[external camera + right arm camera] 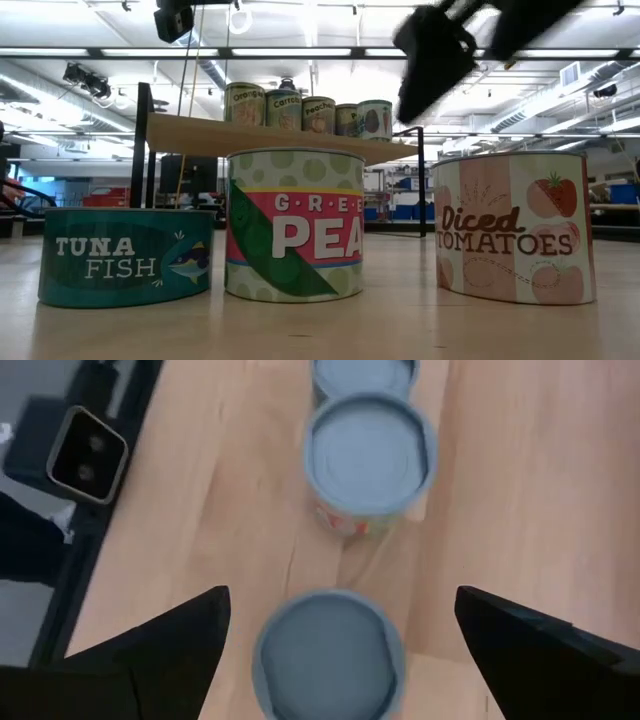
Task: Pick and place cans onto a shelf
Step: Put the canned diced tomatoes on the shelf
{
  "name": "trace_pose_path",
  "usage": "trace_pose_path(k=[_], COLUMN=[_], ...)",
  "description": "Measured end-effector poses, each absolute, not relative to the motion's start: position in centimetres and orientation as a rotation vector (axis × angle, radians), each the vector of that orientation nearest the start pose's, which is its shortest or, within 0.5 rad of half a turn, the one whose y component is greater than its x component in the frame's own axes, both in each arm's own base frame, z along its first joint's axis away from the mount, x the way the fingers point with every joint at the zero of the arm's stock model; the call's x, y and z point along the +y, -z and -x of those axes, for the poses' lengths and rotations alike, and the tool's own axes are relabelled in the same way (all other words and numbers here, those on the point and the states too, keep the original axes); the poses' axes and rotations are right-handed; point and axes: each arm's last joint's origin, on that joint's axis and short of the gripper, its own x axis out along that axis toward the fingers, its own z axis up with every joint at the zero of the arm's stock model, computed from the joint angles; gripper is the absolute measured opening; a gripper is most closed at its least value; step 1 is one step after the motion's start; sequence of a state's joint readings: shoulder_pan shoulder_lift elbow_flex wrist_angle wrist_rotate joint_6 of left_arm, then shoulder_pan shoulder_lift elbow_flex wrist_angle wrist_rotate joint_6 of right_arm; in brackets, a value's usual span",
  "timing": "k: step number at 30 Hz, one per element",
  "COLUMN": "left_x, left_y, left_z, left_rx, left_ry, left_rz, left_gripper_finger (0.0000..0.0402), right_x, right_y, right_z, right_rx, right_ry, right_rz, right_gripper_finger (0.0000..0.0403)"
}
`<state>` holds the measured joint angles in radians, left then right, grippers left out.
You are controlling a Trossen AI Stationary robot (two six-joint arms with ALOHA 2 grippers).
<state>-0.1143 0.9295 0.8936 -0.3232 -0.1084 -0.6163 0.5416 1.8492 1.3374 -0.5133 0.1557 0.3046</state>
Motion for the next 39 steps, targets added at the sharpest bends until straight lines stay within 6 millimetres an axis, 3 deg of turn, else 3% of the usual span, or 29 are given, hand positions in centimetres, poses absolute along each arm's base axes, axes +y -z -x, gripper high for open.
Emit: trace_pose_path(k=[8, 17, 25, 29, 35, 39], left_x=[-2.0, -2.0, -2.0, -2.0, -2.0, -2.0], left_y=[-33.1, -33.1, -33.1, -33.1, -33.1, -33.1], left_z=[-19.8, -19.8, -19.8, -19.8, -19.8, -19.8], left_rx=[0.357, 0.355, 0.354, 0.354, 0.354, 0.354], left_ry=[-0.110, -0.115, -0.115, -0.116, -0.116, -0.116], left_rz=[0.568, 0.595, 0.596, 0.602, 0.603, 0.603], left_gripper_finger=[0.0141, 0.0141, 0.0141, 0.0141, 0.0141, 0.0141], right_x=[20.3, 19.9, 19.5, 19.1, 18.0, 16.8], right_y=[-18.6, -15.9, -14.7, -14.3, -14.4, -14.6], right_z=[-32.2, -31.0, -30.5, -30.4, -31.2, -31.8], right_rx=[0.963, 0.936, 0.934, 0.938, 0.936, 0.946], right_ry=[-0.222, -0.162, -0.169, -0.167, -0.213, -0.260], right_rz=[0.074, 0.095, 0.088, 0.083, 0.099, 0.145], right_gripper_finger=[0.0394, 0.0394, 0.0391, 0.0365, 0.0294, 0.0291])
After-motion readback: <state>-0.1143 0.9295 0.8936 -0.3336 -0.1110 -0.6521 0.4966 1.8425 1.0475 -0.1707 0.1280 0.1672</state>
